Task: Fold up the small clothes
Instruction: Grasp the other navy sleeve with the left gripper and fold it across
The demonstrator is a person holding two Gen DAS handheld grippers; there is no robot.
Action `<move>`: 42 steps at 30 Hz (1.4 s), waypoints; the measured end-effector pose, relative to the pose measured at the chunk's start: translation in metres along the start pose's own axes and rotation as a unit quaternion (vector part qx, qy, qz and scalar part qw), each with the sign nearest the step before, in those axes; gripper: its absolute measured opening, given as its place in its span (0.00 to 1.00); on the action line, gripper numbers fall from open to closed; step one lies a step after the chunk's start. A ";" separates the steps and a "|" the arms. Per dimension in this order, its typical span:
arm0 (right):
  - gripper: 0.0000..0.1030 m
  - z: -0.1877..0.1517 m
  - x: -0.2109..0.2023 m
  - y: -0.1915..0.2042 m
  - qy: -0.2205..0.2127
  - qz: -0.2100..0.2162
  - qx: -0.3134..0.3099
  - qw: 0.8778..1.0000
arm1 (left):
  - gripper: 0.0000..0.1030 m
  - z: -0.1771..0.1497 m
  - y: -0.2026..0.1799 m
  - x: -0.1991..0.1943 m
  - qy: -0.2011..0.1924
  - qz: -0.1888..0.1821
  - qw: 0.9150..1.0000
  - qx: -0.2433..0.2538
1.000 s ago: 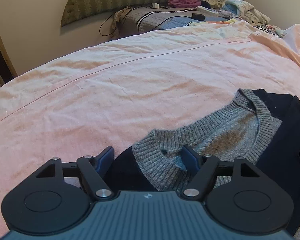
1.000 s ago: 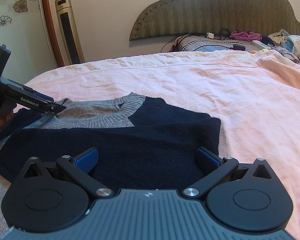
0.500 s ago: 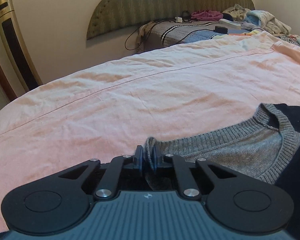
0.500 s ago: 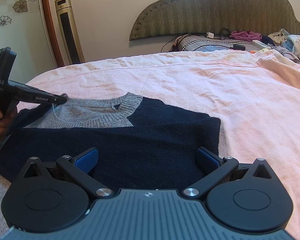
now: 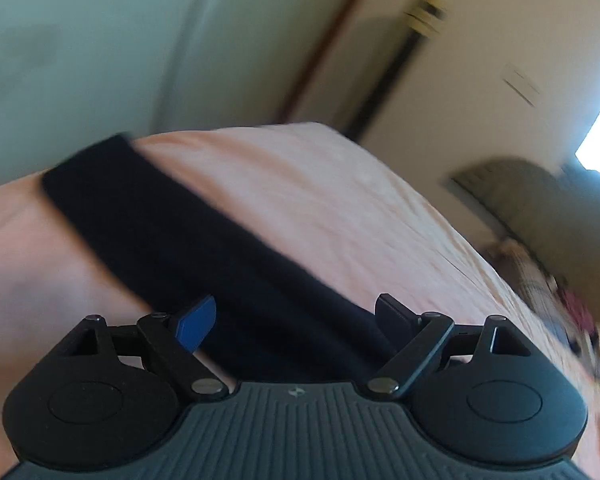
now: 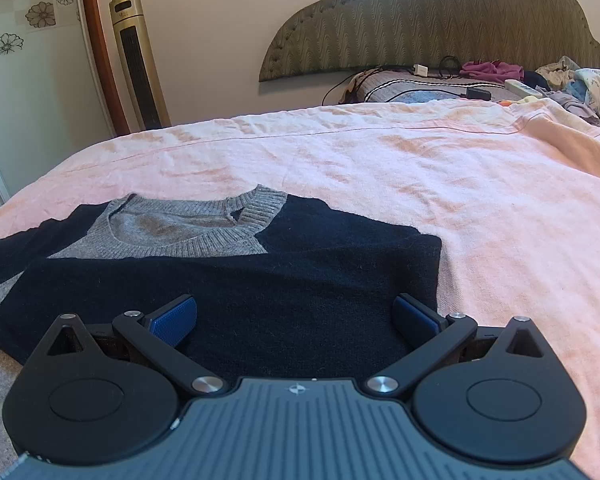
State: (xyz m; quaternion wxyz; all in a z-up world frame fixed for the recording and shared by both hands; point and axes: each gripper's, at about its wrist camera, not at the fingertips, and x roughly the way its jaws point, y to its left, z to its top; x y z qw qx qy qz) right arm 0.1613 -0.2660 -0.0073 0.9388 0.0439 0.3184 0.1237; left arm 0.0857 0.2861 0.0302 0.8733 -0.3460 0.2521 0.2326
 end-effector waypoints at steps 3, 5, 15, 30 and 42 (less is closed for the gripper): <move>1.00 0.000 0.000 0.002 0.001 -0.003 -0.004 1.000 | 0.84 0.026 0.073 -0.003 -0.010 0.010 0.988 -0.155; 1.00 0.000 0.000 0.002 0.001 -0.005 -0.006 1.000 | 0.84 0.035 0.093 -0.001 -0.011 -0.020 0.978 -0.206; 1.00 0.001 0.002 0.005 0.003 -0.010 -0.008 1.000 | 0.05 0.047 0.056 0.045 -0.020 0.056 0.994 -0.090; 1.00 0.000 -0.001 -0.001 -0.002 -0.001 0.005 1.000 | 0.55 -0.174 -0.181 -0.058 0.161 -0.261 0.891 0.334; 0.92 0.016 -0.027 0.003 -0.005 0.020 0.071 0.997 | 0.90 -0.184 -0.112 -0.063 0.081 -0.218 0.942 0.243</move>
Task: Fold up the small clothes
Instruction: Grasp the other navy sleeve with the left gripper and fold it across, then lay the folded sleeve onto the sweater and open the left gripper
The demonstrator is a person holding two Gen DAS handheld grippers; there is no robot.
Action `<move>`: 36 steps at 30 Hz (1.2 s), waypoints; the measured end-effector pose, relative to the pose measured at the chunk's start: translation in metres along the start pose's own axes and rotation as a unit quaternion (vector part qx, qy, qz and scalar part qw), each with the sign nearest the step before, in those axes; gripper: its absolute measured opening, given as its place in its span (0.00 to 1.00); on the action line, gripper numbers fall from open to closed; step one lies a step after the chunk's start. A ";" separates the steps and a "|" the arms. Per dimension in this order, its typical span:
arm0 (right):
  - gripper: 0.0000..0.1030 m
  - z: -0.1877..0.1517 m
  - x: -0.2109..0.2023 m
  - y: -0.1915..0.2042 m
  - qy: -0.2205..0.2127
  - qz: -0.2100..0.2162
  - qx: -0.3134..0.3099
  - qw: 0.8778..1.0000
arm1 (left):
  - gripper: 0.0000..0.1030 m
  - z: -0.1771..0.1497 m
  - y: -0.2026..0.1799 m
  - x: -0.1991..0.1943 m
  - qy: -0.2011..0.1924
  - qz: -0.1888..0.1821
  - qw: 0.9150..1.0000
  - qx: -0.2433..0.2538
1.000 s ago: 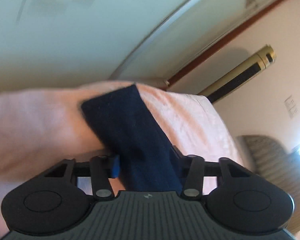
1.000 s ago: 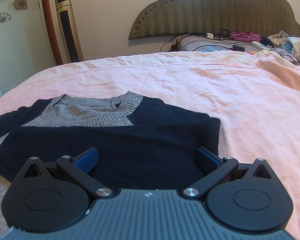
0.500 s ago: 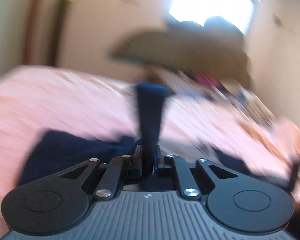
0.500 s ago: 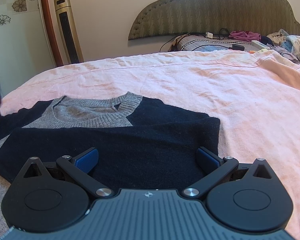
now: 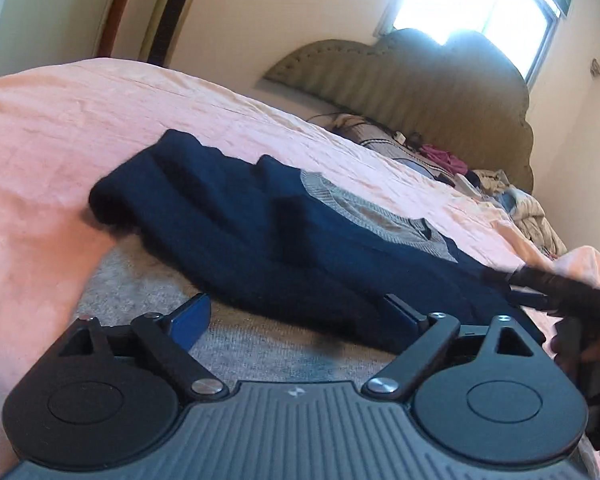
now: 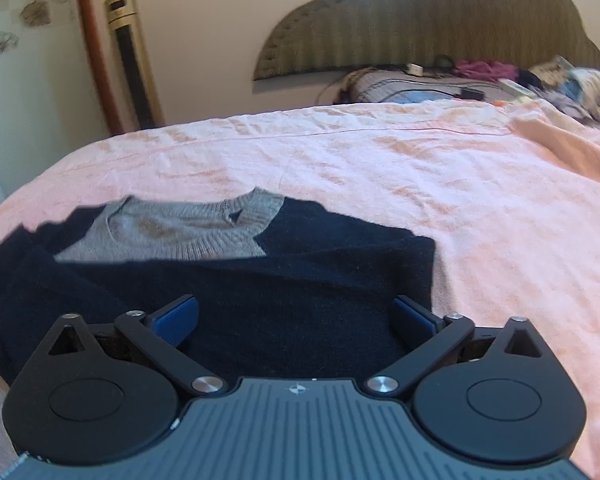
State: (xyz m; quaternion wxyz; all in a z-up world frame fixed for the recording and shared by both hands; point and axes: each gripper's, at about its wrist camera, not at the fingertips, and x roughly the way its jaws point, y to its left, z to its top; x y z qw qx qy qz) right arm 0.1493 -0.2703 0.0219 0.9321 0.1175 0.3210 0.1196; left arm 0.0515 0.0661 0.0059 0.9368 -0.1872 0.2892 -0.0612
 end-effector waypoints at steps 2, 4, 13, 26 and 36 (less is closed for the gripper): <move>0.92 0.008 -0.017 0.001 0.007 0.103 0.087 0.991 | 0.90 0.000 0.000 0.000 -0.001 -0.001 1.000 -0.001; 0.92 0.009 -0.012 0.009 0.070 0.181 0.149 0.970 | 0.92 0.001 0.001 0.003 0.000 -0.005 1.000 -0.005; 0.49 -0.010 0.035 0.051 0.173 0.157 0.127 0.964 | 0.93 -0.001 0.003 0.002 -0.002 -0.005 1.000 -0.007; 0.13 0.055 -0.007 -0.011 0.093 0.070 0.051 0.992 | 0.95 -0.001 0.003 0.002 -0.004 -0.009 1.000 -0.011; 0.61 0.020 -0.001 -0.055 0.075 0.041 0.108 0.990 | 0.95 0.013 -0.005 -0.016 -0.010 0.012 1.000 0.019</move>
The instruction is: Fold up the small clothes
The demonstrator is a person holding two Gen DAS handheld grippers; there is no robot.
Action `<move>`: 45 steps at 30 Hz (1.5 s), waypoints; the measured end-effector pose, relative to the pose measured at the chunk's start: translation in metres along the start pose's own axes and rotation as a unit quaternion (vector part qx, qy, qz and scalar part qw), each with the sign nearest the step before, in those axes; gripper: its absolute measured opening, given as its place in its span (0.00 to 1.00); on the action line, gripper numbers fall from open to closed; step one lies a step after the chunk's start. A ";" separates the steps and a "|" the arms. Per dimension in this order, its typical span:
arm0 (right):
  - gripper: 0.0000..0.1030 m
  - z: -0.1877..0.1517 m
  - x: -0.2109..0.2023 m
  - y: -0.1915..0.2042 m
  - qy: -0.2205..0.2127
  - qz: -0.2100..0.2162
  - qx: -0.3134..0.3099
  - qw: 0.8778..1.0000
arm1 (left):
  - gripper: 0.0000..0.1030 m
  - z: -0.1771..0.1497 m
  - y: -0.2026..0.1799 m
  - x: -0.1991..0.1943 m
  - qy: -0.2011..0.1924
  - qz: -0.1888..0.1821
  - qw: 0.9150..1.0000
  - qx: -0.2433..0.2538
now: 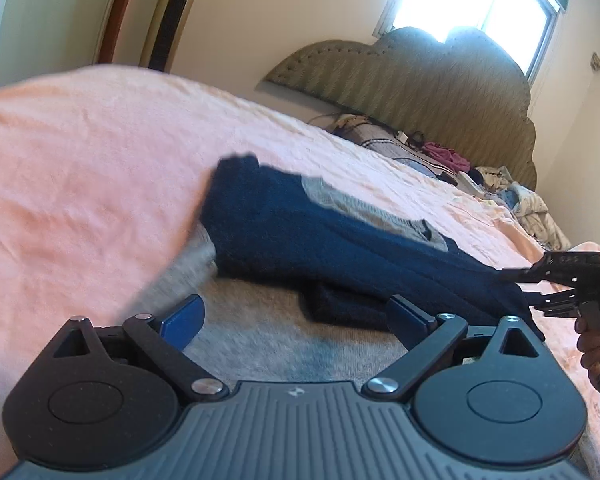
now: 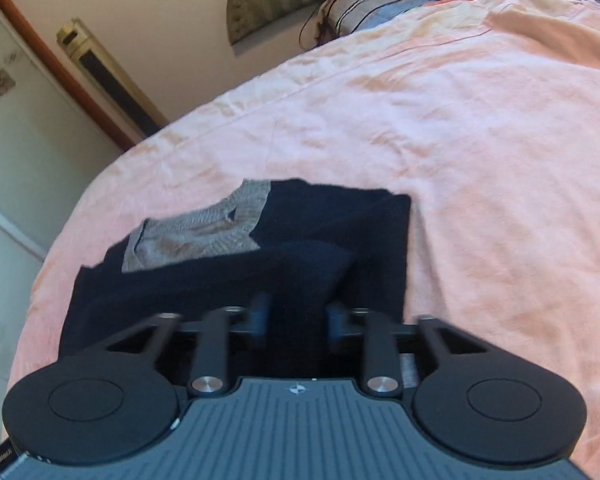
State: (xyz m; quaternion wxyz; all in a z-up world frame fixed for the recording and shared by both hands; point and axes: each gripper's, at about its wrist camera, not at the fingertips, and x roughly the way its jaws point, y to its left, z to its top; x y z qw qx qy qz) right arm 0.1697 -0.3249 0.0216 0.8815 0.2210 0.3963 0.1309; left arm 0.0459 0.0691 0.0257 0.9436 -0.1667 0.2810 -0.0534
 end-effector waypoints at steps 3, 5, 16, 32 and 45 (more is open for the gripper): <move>0.67 0.007 -0.017 -0.010 -0.038 -0.016 -0.004 0.999 | 0.95 0.034 0.008 -0.019 -0.059 0.007 0.998 0.008; 0.67 0.015 -0.016 -0.020 -0.049 -0.064 -0.014 0.997 | 0.95 0.056 0.018 -0.006 -0.067 0.032 0.997 0.016; 0.14 0.017 0.022 -0.013 -0.009 -0.054 -0.062 0.997 | 0.07 0.081 0.032 0.123 0.093 0.094 0.989 0.069; 0.56 -0.067 -0.065 -0.018 -0.005 -0.034 -0.070 0.997 | 0.71 0.011 0.031 -0.002 0.065 0.079 0.987 0.121; 0.42 -0.098 -0.092 -0.033 -0.006 -0.006 -0.015 1.000 | 0.13 -0.003 0.039 -0.028 0.085 0.083 0.986 0.114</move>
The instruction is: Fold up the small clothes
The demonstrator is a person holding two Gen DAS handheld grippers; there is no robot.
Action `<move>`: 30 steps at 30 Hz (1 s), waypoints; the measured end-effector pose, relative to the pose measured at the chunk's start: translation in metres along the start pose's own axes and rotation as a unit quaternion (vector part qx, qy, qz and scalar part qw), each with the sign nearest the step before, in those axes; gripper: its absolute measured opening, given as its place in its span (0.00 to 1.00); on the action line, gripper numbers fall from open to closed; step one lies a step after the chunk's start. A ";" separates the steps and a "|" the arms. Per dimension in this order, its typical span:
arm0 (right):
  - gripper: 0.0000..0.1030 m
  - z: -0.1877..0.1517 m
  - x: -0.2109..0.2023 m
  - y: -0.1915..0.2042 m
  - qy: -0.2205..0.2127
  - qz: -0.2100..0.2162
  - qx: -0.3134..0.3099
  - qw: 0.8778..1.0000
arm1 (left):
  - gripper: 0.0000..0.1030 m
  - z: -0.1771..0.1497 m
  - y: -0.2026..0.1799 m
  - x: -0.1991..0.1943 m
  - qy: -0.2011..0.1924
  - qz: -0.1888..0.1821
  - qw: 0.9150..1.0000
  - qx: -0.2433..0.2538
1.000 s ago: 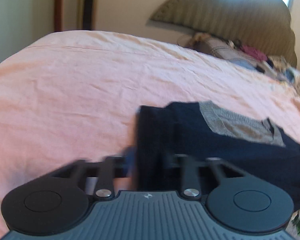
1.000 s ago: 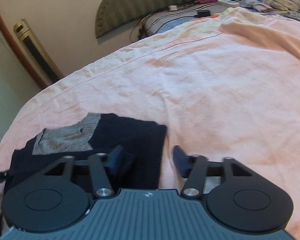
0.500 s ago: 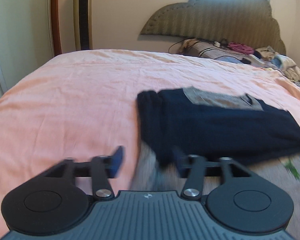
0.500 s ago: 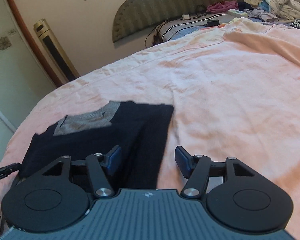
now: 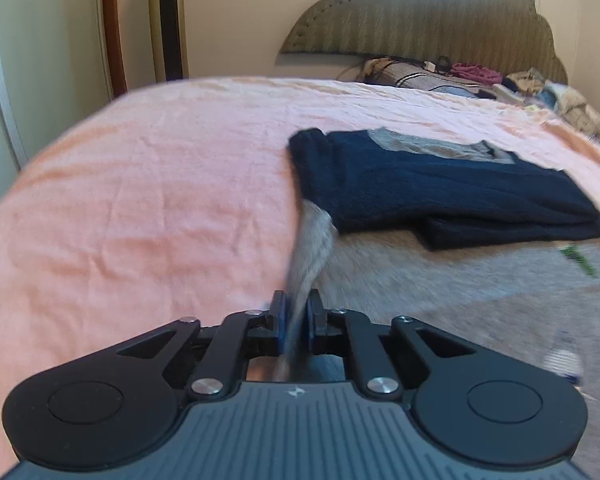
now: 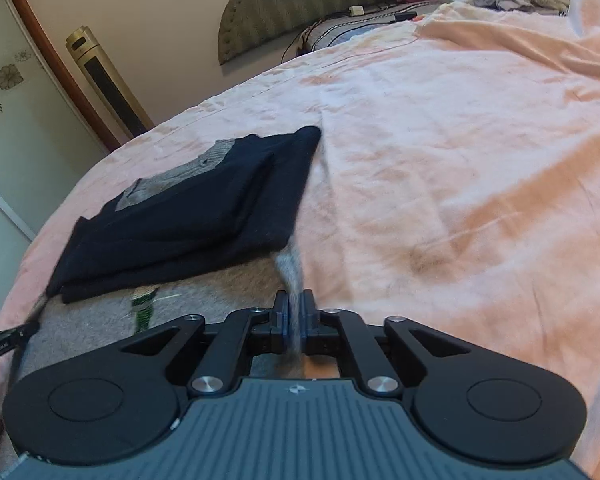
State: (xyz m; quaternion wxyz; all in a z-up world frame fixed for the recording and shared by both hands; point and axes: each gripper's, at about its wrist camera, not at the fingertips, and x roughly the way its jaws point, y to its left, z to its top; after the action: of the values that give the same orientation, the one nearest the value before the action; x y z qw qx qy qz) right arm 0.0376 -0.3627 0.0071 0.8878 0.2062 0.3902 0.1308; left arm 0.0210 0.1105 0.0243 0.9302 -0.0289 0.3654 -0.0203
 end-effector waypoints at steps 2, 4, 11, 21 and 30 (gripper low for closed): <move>0.70 -0.013 -0.016 0.000 0.010 0.035 0.015 0.999 | 0.38 -0.012 0.010 -0.017 0.017 -0.036 0.998 -0.042; 0.72 -0.029 -0.029 -0.007 0.029 0.066 0.037 0.997 | 0.68 -0.032 0.023 -0.033 0.019 -0.072 0.993 -0.093; 0.08 -0.048 -0.024 -0.012 0.059 0.088 0.069 0.992 | 0.18 -0.045 0.011 -0.038 -0.001 -0.049 0.994 -0.093; 0.12 -0.058 -0.050 -0.037 0.038 0.080 0.108 0.990 | 0.11 -0.056 0.030 -0.048 0.023 -0.085 0.989 -0.121; 0.09 -0.079 -0.058 -0.010 0.079 0.094 0.076 0.989 | 0.07 -0.072 0.017 -0.060 0.031 -0.103 0.987 -0.120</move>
State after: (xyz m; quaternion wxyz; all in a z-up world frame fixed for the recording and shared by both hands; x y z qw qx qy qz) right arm -0.0587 -0.3735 -0.0088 0.8196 0.2978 0.4468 0.1998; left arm -0.0722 0.1284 0.0112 0.9010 -0.1775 0.3890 -0.0726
